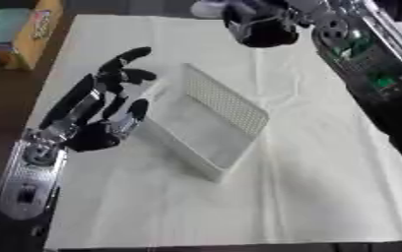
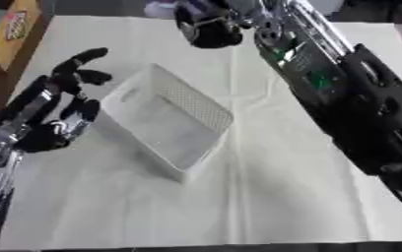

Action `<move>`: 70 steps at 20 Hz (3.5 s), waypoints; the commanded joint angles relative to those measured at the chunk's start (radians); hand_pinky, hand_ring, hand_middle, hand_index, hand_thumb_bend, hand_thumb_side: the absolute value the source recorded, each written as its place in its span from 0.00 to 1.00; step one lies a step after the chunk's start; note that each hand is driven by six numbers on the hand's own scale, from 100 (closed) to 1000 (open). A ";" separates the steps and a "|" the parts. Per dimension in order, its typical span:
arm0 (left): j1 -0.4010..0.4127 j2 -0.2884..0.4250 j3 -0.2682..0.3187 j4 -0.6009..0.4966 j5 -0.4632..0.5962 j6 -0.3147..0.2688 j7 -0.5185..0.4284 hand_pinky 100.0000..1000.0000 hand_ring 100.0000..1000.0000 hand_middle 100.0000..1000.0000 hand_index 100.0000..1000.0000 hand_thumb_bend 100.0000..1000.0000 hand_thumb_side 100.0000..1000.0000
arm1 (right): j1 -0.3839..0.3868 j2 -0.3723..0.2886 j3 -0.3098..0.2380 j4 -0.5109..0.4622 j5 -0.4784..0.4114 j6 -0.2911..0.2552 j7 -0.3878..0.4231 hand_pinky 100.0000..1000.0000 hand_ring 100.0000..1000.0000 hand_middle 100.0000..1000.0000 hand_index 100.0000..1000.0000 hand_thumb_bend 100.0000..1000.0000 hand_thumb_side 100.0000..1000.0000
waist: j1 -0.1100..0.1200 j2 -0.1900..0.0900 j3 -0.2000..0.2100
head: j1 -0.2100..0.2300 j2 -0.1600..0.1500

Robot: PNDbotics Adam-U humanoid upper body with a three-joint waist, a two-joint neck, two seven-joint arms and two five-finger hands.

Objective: Pick up objects on the table and place them in the box.

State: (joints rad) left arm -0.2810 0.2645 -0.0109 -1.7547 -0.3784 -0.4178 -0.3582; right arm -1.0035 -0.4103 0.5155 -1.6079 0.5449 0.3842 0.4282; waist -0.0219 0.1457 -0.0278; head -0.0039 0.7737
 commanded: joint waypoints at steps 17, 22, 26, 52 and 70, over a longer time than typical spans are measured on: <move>-0.048 0.020 -0.005 -0.011 -0.012 -0.016 0.001 0.75 0.00 0.99 0.82 0.00 0.73 | 0.008 0.020 -0.006 -0.004 -0.050 0.007 -0.056 0.00 0.00 0.00 0.14 0.00 0.00 | 0.025 0.036 -0.008 | -0.040 -0.004; -0.053 0.020 -0.004 -0.008 -0.014 -0.016 0.003 0.75 0.00 0.99 0.82 0.00 0.72 | 0.016 0.019 -0.010 -0.006 -0.084 0.033 -0.063 0.00 0.00 0.00 0.14 0.00 0.00 | 0.028 0.038 -0.016 | -0.028 -0.004; -0.057 0.020 -0.004 0.000 -0.015 -0.016 0.005 0.75 0.00 0.99 0.82 0.00 0.72 | 0.019 0.022 -0.007 -0.009 -0.116 0.053 -0.071 0.00 0.00 0.00 0.14 0.00 0.01 | 0.029 0.031 -0.017 | -0.020 -0.004; -0.072 -0.004 -0.023 0.143 -0.019 -0.032 0.006 0.76 0.00 0.98 0.83 0.00 0.69 | 0.111 0.075 0.004 0.042 -0.099 0.059 -0.038 0.00 0.00 0.00 0.13 0.00 0.02 | 0.037 -0.137 -0.005 | 0.006 -0.004; -0.072 -0.006 -0.025 0.163 -0.032 -0.040 0.005 0.76 0.00 0.98 0.83 0.00 0.69 | 0.149 0.112 0.026 0.066 -0.212 0.059 -0.101 0.00 0.00 0.00 0.12 0.00 0.07 | 0.039 -0.143 0.000 | 0.006 -0.004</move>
State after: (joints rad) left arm -0.3422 0.2541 -0.0357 -1.5812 -0.4063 -0.4526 -0.3542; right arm -0.8417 -0.2981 0.5481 -1.5348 0.3402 0.4448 0.3341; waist 0.0155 0.0123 -0.0286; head 0.0003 0.7738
